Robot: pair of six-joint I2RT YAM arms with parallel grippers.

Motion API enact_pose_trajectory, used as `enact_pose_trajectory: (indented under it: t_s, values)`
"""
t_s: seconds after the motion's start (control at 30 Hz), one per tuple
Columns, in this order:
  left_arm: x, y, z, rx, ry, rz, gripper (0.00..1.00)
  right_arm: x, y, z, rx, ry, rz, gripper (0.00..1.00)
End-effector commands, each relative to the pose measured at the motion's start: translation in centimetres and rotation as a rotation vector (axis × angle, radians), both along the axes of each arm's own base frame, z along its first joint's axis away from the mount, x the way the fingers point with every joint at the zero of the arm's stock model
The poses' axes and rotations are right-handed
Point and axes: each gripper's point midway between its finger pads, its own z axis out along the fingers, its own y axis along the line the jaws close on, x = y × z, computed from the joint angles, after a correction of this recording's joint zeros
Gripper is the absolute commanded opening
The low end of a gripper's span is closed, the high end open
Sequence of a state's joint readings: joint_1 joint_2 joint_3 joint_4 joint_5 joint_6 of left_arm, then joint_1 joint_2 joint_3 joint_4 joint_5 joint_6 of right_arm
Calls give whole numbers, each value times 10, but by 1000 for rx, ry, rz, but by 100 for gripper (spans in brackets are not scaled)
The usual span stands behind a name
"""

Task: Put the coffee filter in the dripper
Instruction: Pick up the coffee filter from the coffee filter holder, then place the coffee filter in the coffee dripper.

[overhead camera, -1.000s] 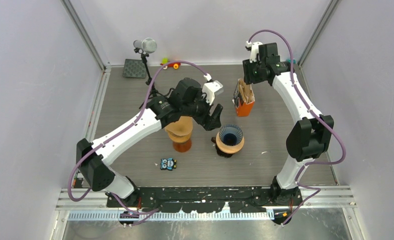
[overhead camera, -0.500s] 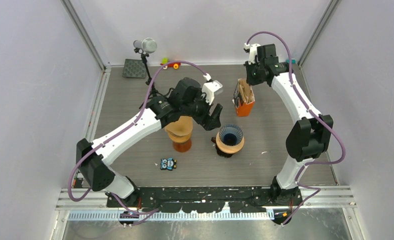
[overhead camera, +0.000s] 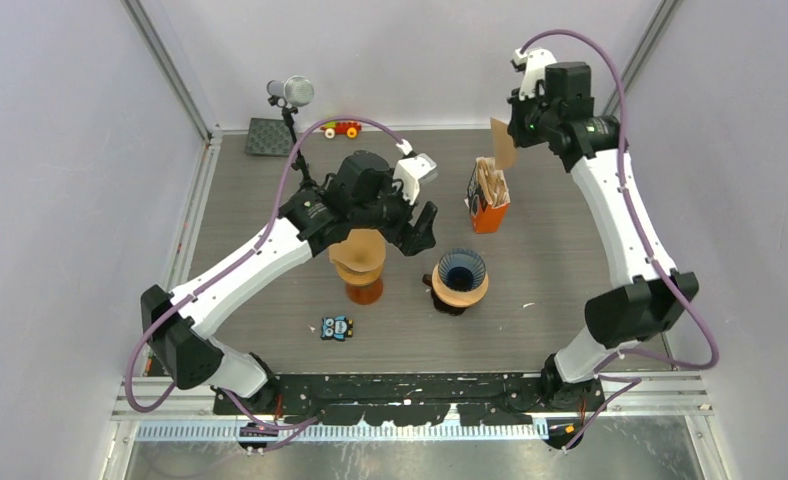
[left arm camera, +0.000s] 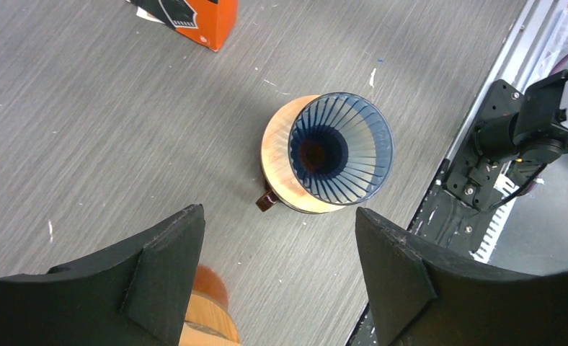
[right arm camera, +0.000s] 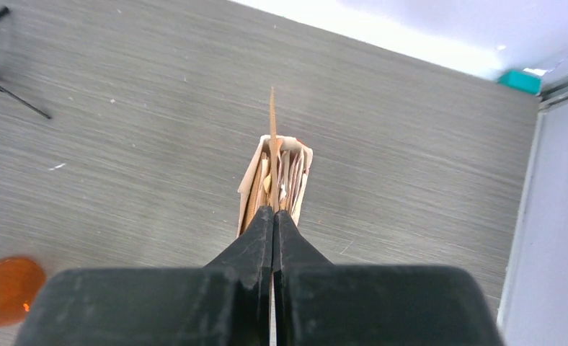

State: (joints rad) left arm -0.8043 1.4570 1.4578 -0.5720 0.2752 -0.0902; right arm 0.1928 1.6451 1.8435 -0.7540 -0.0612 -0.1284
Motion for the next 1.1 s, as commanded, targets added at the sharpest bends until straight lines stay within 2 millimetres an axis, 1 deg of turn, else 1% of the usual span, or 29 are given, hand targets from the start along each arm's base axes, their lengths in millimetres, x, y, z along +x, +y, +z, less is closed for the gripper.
enact_pose_trajectory:
  t_s: [0.0,0.07,0.17,0.23,0.27,0.37,0.47,0.53,0.6,0.7,0.77,0.87,1.07]
  values:
    - [11,8,44,-60,-146,17,79,-37,4,64,46,-128,54,0]
    - [11,12,56,-67,-188,8,80,-60,21,72,86,-129,176,0]
    - [9,18,76,-68,-294,-32,81,-101,49,80,157,-120,373,0]
    - [4,21,90,-78,-372,-77,81,-129,66,83,177,-118,493,0]
    - [0,24,101,-85,-429,-107,81,-142,73,84,179,-116,546,0]
    - [-10,32,120,-87,-529,-155,82,-181,97,78,153,-118,699,0]
    - [-20,40,131,-65,-583,-208,82,-211,117,69,124,-122,801,0]
    - [-30,44,133,-49,-614,-264,82,-222,125,66,144,-106,847,0]
    - [-38,48,131,-32,-631,-310,82,-226,130,64,168,-88,873,0]
    - [-51,51,125,-13,-639,-389,81,-234,135,60,180,-69,922,0]
    - [-59,49,118,-14,-625,-448,80,-240,140,59,194,-54,961,0]
    - [-63,42,114,-29,-604,-499,78,-249,146,60,231,-33,1009,0]
    - [-59,29,109,-28,-580,-547,75,-265,150,62,276,-14,1070,0]
